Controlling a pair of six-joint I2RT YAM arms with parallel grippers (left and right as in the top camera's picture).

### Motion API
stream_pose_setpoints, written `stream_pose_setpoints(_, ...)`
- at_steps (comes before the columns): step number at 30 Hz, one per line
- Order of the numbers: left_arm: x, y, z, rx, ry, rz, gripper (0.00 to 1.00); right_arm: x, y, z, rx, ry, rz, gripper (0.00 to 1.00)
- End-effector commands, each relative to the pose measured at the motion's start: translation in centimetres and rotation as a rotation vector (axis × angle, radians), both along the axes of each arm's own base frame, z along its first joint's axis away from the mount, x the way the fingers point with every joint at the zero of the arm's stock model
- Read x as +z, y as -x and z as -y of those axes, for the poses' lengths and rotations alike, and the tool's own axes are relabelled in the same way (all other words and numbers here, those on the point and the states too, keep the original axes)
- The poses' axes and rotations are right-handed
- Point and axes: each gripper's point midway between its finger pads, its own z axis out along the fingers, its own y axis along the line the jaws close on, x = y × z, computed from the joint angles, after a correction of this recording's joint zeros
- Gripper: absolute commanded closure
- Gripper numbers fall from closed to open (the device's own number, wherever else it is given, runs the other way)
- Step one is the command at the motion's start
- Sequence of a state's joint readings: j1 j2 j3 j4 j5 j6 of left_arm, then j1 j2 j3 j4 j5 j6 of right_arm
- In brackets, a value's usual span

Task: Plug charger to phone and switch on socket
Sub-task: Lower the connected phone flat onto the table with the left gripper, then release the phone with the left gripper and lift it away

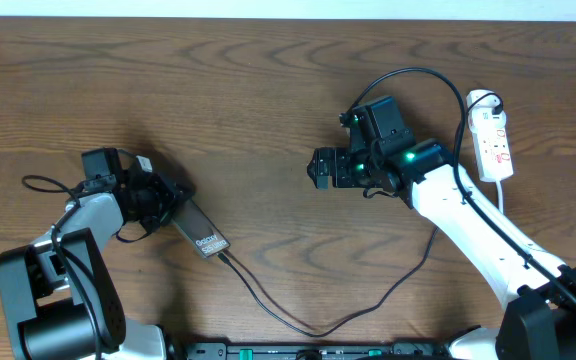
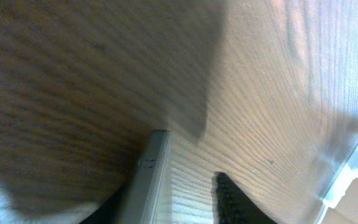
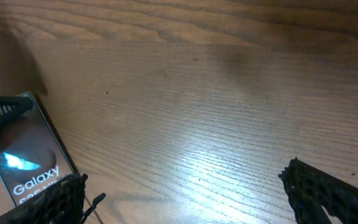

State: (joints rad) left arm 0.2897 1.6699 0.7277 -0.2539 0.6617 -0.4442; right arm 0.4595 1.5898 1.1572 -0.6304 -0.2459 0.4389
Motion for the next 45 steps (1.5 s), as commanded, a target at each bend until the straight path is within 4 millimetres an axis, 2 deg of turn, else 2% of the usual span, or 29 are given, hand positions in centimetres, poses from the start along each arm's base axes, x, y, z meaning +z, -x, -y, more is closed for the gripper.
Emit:
stream_pose_setpoints(1,-0.3,0.4,-0.2,-0.002,-0.025,-0.016,0.54,0.9,-0.3,-0.2,0.009,-0.002,0.031,0.01)
stream_pose_setpoints(18,-0.5,1.1,0.0,-0.002,-0.015,-0.050,0.25,0.9,-0.3,-0.2,0.009,-0.002,0.031,0.01)
stream_pose_setpoints(25,-0.7,1.8,0.1,-0.003,-0.006,-0.079,0.17,0.9,-0.3,-0.2,0.009,-0.002,0.031,0.01)
stream_pose_setpoints(45,-1.1,4.2,0.9,-0.004,0.028,-0.195,0.16,0.9,-0.3,-0.2,0.009,-0.001,0.031,0.01)
